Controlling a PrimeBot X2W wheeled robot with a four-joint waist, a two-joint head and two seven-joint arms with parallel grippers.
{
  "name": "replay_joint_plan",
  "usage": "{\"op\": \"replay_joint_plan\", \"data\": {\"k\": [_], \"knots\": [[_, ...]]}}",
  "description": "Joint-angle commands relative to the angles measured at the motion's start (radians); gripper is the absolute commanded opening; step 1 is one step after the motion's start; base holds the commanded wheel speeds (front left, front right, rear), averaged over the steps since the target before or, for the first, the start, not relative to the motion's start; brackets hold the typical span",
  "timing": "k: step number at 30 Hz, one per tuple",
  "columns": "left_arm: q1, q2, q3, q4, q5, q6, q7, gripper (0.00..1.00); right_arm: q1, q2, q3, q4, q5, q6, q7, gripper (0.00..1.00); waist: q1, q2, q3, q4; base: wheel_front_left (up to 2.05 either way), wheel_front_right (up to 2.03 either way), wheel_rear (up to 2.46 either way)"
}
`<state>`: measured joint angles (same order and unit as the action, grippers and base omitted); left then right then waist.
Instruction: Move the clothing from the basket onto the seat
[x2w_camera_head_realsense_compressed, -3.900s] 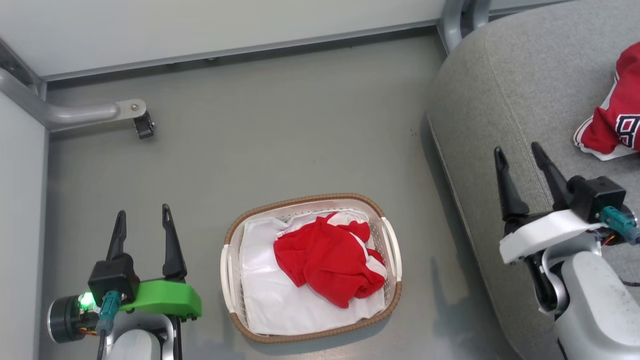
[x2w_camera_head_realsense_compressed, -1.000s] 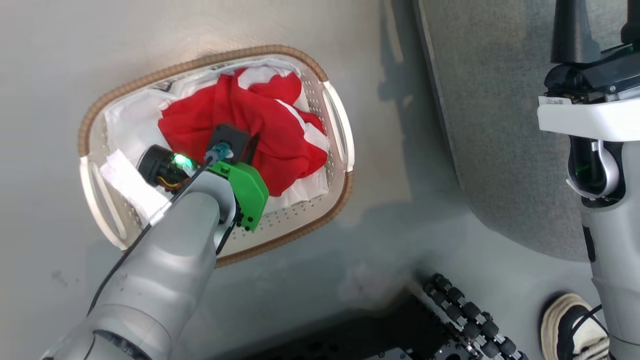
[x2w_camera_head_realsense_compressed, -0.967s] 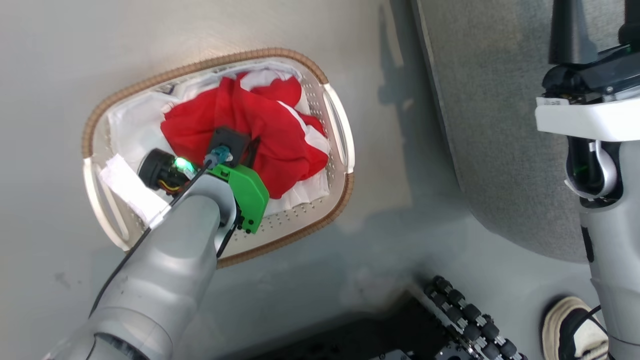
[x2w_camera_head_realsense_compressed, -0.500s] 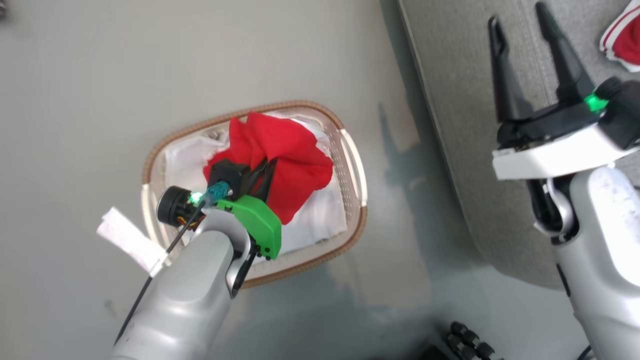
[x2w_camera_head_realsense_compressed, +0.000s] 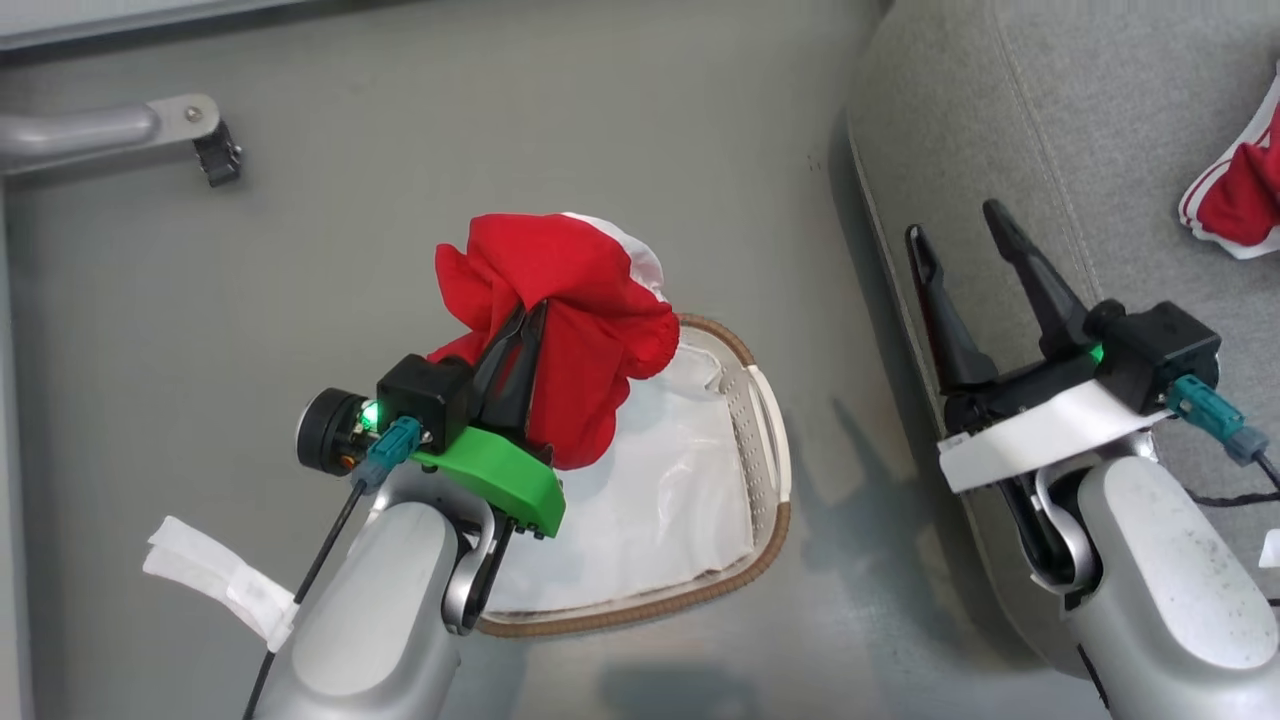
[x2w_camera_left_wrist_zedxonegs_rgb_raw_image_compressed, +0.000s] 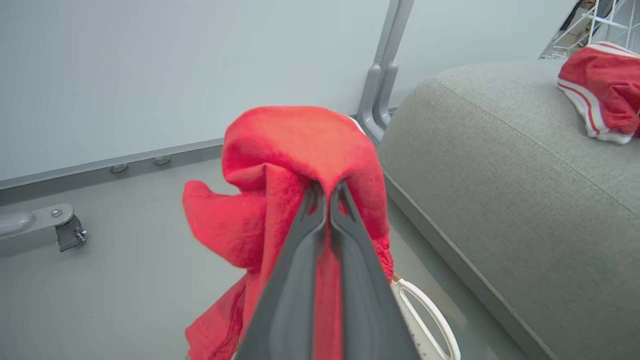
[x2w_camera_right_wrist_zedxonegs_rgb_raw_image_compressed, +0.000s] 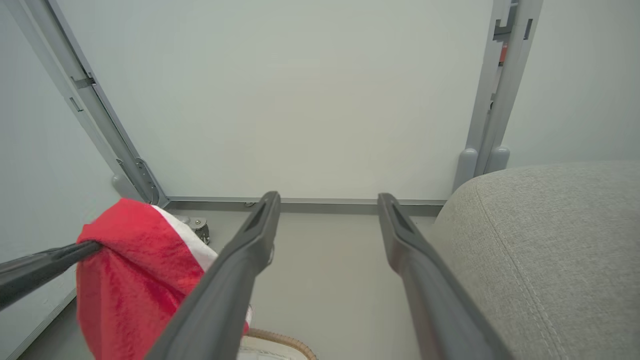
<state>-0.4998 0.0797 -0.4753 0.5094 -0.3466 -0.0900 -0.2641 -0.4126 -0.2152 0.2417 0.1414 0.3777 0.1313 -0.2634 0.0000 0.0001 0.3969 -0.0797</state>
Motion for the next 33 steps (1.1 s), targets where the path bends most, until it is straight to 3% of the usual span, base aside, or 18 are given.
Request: {"op": "replay_joint_plan", "data": {"k": [1,11,17,26,33], "knots": [[0.027,-0.002,0.011,-0.024,0.019,-0.006,0.0,0.0,0.03,0.001,0.002,0.01,-0.004,-0.001,-0.002,1.0,0.0,-0.0001,-0.1,0.063,0.0,0.0,0.0],[0.071,-0.017,0.078,-0.213,0.073,-0.023,-0.001,0.0,0.12,0.029,0.043,0.057,-0.009,-0.001,-0.002,1.0,0.0,-0.0001,-0.203,0.063,0.0,0.0,0.0],[0.083,-0.022,0.081,-0.298,0.078,-0.031,-0.001,0.0,0.106,0.031,0.161,0.071,-0.024,-0.001,-0.002,1.0,0.0,-0.0001,-0.232,0.069,0.0,0.0,0.0],[0.09,-0.028,0.005,-0.348,0.059,-0.036,-0.001,0.0,-0.077,0.079,0.4,0.111,-0.032,-0.001,-0.002,1.0,0.0,-0.0001,-0.246,0.108,0.0,0.0,0.0],[0.087,-0.028,-0.094,-0.362,0.01,-0.039,-0.001,0.0,-0.184,0.13,0.459,0.227,-0.075,-0.001,-0.002,1.0,0.0,-0.0001,-0.247,0.146,0.0,0.0,0.0]]}}
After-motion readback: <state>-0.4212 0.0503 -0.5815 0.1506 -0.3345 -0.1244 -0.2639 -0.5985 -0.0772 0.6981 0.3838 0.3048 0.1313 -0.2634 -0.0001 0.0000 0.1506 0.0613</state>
